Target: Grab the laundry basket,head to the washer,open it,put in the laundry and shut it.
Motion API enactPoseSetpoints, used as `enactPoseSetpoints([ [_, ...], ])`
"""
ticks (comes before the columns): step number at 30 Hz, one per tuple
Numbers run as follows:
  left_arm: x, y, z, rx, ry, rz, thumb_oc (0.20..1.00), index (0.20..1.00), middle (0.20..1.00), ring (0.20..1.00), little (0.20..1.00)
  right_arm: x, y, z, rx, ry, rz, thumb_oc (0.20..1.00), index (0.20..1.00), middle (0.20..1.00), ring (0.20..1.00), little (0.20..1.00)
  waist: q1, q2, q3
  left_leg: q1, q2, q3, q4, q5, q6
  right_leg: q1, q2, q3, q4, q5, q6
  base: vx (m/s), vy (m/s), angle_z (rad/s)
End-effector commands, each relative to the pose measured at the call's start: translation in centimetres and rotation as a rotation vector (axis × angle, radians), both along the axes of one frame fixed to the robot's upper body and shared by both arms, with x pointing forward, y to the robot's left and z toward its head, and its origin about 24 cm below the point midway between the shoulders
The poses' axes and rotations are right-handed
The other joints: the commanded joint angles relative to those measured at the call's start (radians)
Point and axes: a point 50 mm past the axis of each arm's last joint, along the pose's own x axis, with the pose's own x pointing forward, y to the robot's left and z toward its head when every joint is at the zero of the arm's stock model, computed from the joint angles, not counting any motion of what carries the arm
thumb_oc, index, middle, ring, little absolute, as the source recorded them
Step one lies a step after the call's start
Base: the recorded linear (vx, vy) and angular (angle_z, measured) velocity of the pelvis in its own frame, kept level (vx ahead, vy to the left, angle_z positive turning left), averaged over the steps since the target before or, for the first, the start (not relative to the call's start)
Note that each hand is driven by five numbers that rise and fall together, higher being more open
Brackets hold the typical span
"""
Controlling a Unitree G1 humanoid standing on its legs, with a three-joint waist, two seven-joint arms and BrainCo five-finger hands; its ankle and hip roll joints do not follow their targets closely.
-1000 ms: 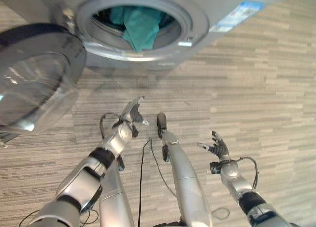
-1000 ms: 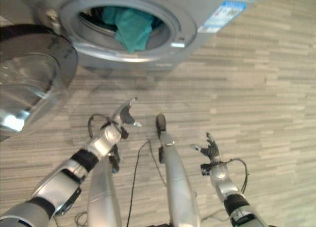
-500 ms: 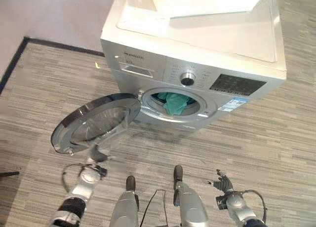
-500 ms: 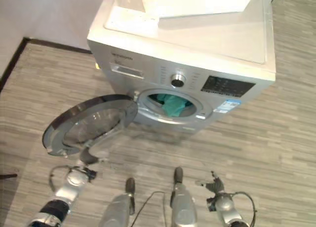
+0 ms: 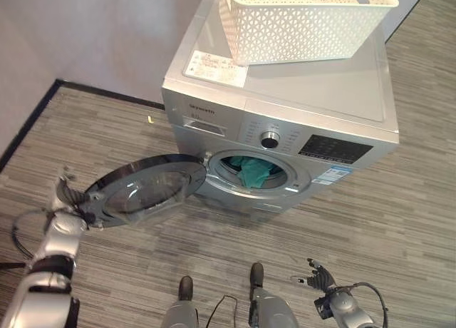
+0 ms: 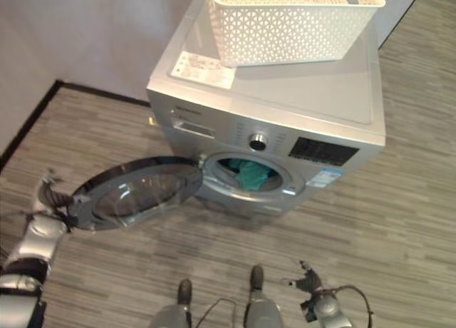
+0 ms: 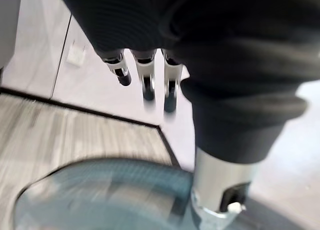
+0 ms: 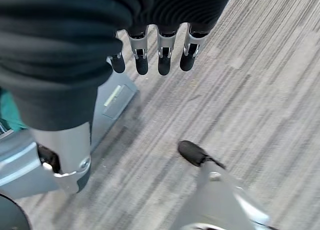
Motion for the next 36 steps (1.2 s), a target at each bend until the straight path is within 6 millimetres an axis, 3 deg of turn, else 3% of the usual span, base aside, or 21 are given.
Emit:
enactPoseSetpoints([
  [1, 1.0, 1.3, 3.9, -0.034, -0.118, 0.043, 1.000, 1.000, 1.000, 1.000, 1.000, 0.5, -1.4, 0.7, -0.028, -0.022, 0.008, 1.000, 1.000, 1.000, 1.000, 1.000, -0.024, -0.002, 0.028, 0.016, 0.062, 0.013, 0.005, -0.074, -0.018, -0.117, -0.083, 0.021, 0.066, 0.029, 0.094, -0.02, -0.044, 0.10],
  [4, 1.5, 1.5, 5.0, -0.043, -0.121, 0.065, 1.000, 1.000, 1.000, 1.000, 1.000, 0.5, -1.1, 0.6, -0.019, -0.021, 0.016, 1.000, 1.000, 1.000, 1.000, 1.000, -0.030, -0.017, 0.042, 0.014, 0.073, 0.013, -0.020, -0.057, -0.022, -0.134, -0.079, 0.019, 0.074, 0.027, 0.094, -0.02, -0.046, 0.04],
  [6, 1.9, 1.6, 5.6, -0.120, -0.148, 0.083, 1.000, 1.000, 1.000, 1.000, 1.000, 1.6, -1.3, 1.2, -0.025, -0.057, 0.018, 1.000, 1.000, 1.000, 1.000, 1.000, -0.038, -0.027, 0.064, 0.001, 0.086, 0.014, -0.033, -0.039, -0.025, -0.163, -0.072, 0.020, 0.090, 0.025, 0.094, -0.05, -0.030, 0.04],
  [11, 1.8, 2.0, 5.4, -0.157, -0.044, 0.071, 1.000, 1.000, 1.000, 1.000, 1.000, 3.5, -1.4, 2.5, -0.020, -0.129, 0.040, 1.000, 1.000, 1.000, 1.000, 1.000, -0.049, -0.042, 0.088, -0.030, 0.100, 0.011, -0.025, -0.027, -0.029, -0.198, -0.064, 0.023, 0.111, 0.025, 0.090, -0.02, -0.009, 0.05],
  [14, 1.7, 1.8, 4.2, -0.177, 0.080, 0.046, 1.000, 1.000, 1.000, 1.000, 1.000, 4.6, -1.4, 3.4, -0.017, -0.172, 0.051, 1.000, 1.000, 1.000, 1.000, 1.000, -0.057, -0.049, 0.095, -0.050, 0.106, 0.006, -0.017, -0.024, -0.032, -0.207, -0.058, 0.021, 0.112, 0.026, 0.090, -0.01, -0.012, -0.01],
  [19, 1.2, 1.4, 2.1, -0.158, 0.240, 0.001, 1.000, 1.000, 1.000, 1.000, 1.000, 4.4, -1.3, 3.5, 0.007, -0.171, 0.052, 1.000, 1.000, 1.000, 1.000, 1.000, -0.063, -0.055, 0.074, -0.044, 0.114, 0.005, 0.001, -0.040, -0.033, -0.197, -0.055, 0.021, 0.115, 0.018, 0.088, 0.03, -0.016, -0.01],
  [22, 0.4, 0.5, -1.2, -0.154, 0.357, -0.021, 1.000, 1.000, 1.000, 1.000, 1.000, 3.8, -1.5, 3.1, 0.010, -0.144, 0.047, 1.000, 1.000, 1.000, 1.000, 1.000, -0.065, -0.055, 0.045, -0.019, 0.113, 0.013, 0.015, -0.066, -0.030, -0.182, -0.050, 0.032, 0.126, 0.007, 0.087, 0.06, 0.005, -0.04],
  [23, -0.4, -0.8, -4.3, -0.179, 0.420, -0.044, 1.000, 1.000, 1.000, 1.000, 1.000, 3.5, -1.8, 2.9, 0.003, -0.129, 0.033, 1.000, 1.000, 1.000, 1.000, 1.000, -0.066, -0.049, 0.024, 0.008, 0.113, 0.022, 0.019, -0.080, -0.026, -0.168, -0.047, 0.039, 0.134, -0.002, 0.087, 0.09, 0.026, -0.09],
  [24, -0.4, -0.8, -4.4, -0.180, 0.421, -0.044, 1.000, 1.000, 1.000, 1.000, 1.000, 3.5, -1.9, 2.9, 0.002, -0.128, 0.034, 1.000, 1.000, 1.000, 1.000, 1.000, -0.065, -0.048, 0.024, 0.011, 0.114, 0.024, 0.018, -0.081, -0.027, -0.167, -0.046, 0.040, 0.134, -0.002, 0.087, 0.10, 0.047, -0.25],
  [26, -1.3, -3.1, -8.1, -0.220, 0.499, -0.101, 1.000, 1.000, 1.000, 1.000, 1.000, 3.3, -2.2, 2.8, -0.012, -0.110, 0.028, 1.000, 1.000, 1.000, 1.000, 1.000, -0.065, -0.036, 0.006, 0.054, 0.109, 0.040, 0.018, -0.097, -0.020, -0.143, -0.043, 0.054, 0.136, -0.010, 0.088, 0.10, 0.063, -0.38],
  [28, -2.5, -6.1, -11.9, -0.291, 0.562, -0.161, 1.000, 1.000, 1.000, 1.000, 1.000, 3.1, -2.8, 2.9, -0.026, -0.100, 0.017, 1.000, 1.000, 1.000, 1.000, 1.000, -0.066, -0.017, -0.014, 0.111, 0.107, 0.066, 0.009, -0.110, -0.015, -0.111, -0.036, 0.071, 0.129, -0.015, 0.088, 0.14, 0.089, -0.34],
  [32, -5.3, -12.5, -17.5, -0.384, 0.698, -0.326, 1.000, 1.000, 1.000, 1.000, 1.000, 2.9, -3.7, 3.0, -0.063, -0.070, 0.027, 1.000, 1.000, 1.000, 1.000, 1.000, -0.081, 0.024, -0.066, 0.221, 0.102, 0.136, -0.021, -0.131, -0.002, -0.060, -0.010, 0.129, 0.095, -0.010, 0.089, 0.13, 0.096, -0.47],
  [36, -6.0, -17.9, -19.4, -0.458, 0.720, -0.503, 1.000, 1.000, 1.000, 1.000, 1.000, 1.4, -4.4, 2.0, -0.087, 0.002, 0.000, 1.000, 1.000, 1.000, 1.000, 1.000, -0.096, 0.052, -0.116, 0.285, 0.093, 0.178, -0.048, -0.137, 0.006, -0.034, -0.004, 0.168, 0.072, -0.006, 0.092, 0.09, 0.051, -0.53],
])
